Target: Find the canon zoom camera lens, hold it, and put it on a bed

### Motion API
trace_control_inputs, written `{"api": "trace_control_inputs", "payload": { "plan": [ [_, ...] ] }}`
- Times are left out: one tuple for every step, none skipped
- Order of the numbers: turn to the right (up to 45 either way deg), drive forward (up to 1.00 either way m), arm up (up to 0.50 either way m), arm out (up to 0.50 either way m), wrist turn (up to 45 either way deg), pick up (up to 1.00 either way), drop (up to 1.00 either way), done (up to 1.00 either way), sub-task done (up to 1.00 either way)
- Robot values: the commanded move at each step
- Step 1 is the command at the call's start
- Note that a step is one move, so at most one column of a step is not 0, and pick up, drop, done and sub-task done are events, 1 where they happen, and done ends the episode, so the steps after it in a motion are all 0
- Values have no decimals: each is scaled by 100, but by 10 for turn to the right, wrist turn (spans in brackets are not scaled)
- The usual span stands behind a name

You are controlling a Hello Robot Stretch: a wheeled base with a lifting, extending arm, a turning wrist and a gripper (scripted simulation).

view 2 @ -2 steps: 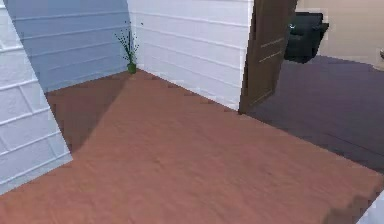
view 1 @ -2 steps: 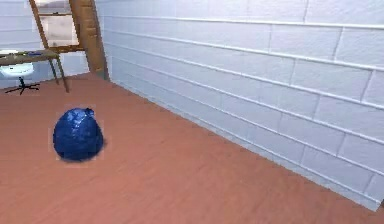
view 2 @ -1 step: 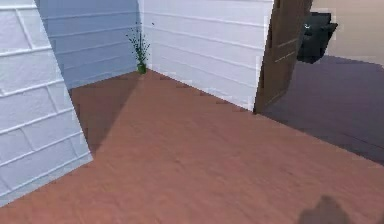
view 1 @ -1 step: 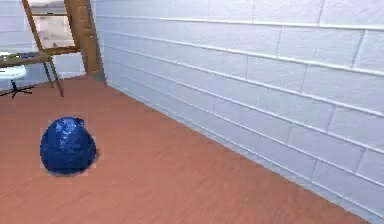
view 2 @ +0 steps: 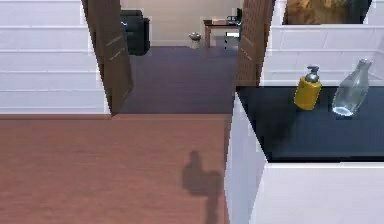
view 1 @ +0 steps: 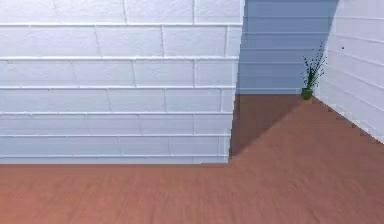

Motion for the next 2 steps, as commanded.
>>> {"api": "trace_control_inputs", "payload": {
  "plan": [
    [420, 0, 0, 0, 0, 0, 0, 0, 0],
    [0, 35, 0, 0, 0, 0, 0, 0, 0]
  ]
}}
